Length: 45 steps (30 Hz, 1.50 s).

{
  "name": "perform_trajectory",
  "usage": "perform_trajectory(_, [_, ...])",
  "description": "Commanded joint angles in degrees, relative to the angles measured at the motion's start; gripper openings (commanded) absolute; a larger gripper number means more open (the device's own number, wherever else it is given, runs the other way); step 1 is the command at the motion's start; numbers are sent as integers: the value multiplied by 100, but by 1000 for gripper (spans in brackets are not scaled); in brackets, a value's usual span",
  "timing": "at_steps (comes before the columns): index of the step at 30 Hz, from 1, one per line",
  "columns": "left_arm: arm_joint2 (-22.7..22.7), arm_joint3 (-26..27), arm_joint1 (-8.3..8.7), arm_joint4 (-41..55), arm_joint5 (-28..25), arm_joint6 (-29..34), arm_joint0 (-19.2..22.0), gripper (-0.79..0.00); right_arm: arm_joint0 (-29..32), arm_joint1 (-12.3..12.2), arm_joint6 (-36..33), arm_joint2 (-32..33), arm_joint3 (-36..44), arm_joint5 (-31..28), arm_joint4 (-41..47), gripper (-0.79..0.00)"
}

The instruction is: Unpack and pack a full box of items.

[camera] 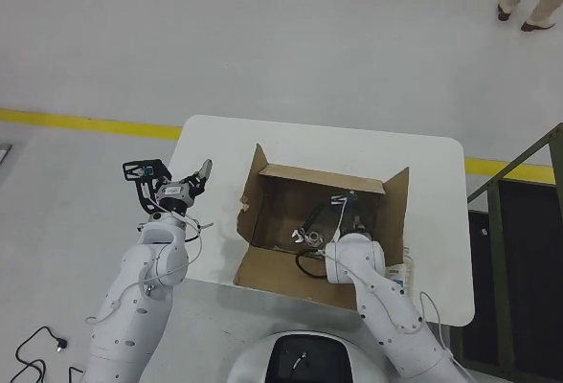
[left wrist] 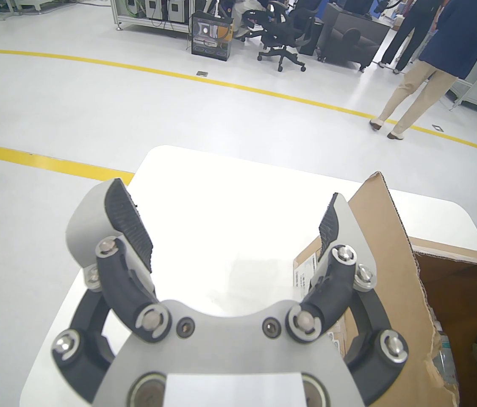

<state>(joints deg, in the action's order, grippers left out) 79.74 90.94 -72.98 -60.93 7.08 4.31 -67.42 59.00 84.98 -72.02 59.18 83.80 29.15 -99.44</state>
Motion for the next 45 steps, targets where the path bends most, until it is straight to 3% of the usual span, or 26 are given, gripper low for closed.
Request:
perform_trajectory(1, [0, 0, 0, 0, 0, 0, 0, 0, -82, 26, -143, -2, -142, -35, -73, -696])
perform_trajectory(5, [0, 0, 0, 0, 0, 0, 0, 0, -255, 87, -270, 4, -441, -35, -127, -517])
perform_trajectory(9, [0, 0, 0, 0, 0, 0, 0, 0, -399, 144, -247, 10, -671, -76, -133, -520])
perform_trajectory(13, [0, 0, 0, 0, 0, 0, 0, 0, -488, 199, -265, 11, -935, -113, -126, -471])
perform_trajectory(16, [0, 0, 0, 0, 0, 0, 0, 0, -543, 243, -228, 27, -1106, -88, -59, -394])
perform_trajectory(22, [0, 0, 0, 0, 0, 0, 0, 0, -633, 319, -113, 86, -1373, 7, 17, -314])
perform_trajectory(25, [0, 0, 0, 0, 0, 0, 0, 0, -677, 357, -28, 114, -1530, 19, 95, -222])
perform_trajectory(40, [0, 0, 0, 0, 0, 0, 0, 0, -798, 495, 261, 319, -1976, -80, 594, -222])
perform_trajectory(45, [0, 0, 0, 0, 0, 0, 0, 0, -639, 533, 636, 418, -1628, -321, 1112, -234])
